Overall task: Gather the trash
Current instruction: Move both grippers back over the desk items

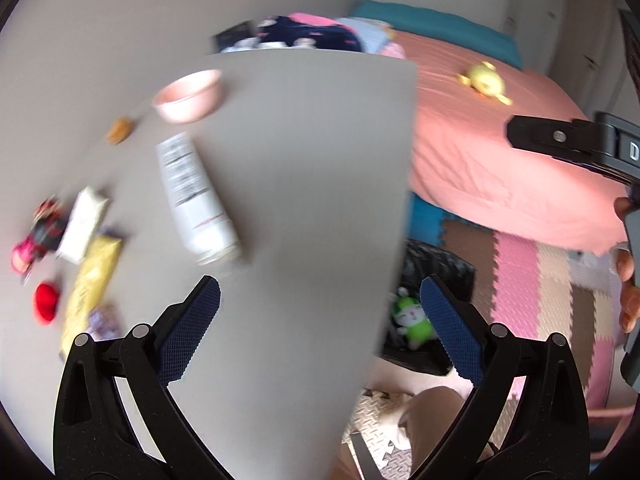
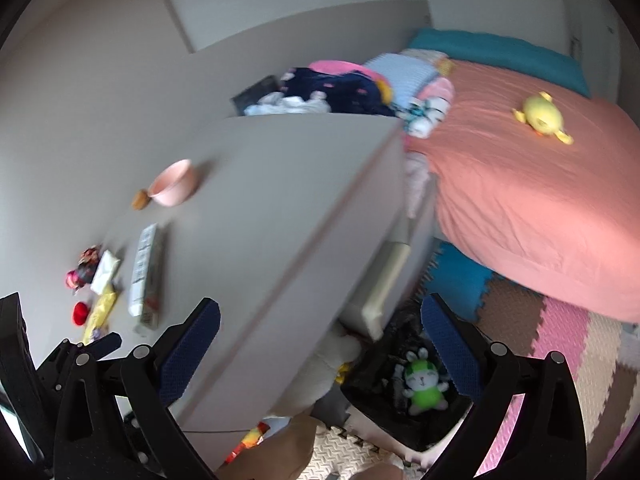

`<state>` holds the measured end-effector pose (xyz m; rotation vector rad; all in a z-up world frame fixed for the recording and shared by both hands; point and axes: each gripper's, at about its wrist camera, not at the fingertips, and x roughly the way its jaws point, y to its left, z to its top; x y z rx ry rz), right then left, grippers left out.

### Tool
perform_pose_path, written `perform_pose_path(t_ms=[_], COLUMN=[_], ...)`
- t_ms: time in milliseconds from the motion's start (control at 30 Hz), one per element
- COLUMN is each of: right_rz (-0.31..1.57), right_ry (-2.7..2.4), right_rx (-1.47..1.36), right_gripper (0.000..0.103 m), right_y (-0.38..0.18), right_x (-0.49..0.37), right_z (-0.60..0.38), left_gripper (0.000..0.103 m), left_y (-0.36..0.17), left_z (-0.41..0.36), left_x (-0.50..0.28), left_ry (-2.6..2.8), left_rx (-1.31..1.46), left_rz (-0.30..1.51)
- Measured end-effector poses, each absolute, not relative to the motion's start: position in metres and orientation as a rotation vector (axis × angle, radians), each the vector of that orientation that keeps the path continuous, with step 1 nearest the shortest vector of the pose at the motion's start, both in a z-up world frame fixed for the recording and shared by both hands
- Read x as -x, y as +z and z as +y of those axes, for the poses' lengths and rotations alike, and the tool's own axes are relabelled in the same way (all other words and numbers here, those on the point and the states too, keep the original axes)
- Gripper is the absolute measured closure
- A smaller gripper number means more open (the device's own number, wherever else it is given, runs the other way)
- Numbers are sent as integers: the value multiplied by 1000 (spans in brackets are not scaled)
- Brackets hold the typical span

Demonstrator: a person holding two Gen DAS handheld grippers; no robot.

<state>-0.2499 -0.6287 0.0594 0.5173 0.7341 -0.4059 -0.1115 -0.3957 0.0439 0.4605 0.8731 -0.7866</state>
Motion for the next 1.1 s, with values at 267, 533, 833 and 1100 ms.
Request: perform_pose_path(t_ms=[267, 533, 833, 1100], right_rz=[745, 778, 837, 901], right_ry=[-312, -235, -169, -165], right_rx=[-485, -425, -369, -353], right_gripper=[3, 3, 17, 35], right_y=[64, 65, 57, 45], right_x=[207, 166, 127, 86], right_z=[-587, -546, -513, -495], left_gripper=[6, 6, 19, 60], left_y=[42, 23, 12, 14], left_z=[-319, -276, -269, -268], left_x=[74, 51, 24, 15], left_ry=[-616, -542, -474, -441], left_rx=[-334, -233, -205, -228], left_rz=[908, 971, 977, 919])
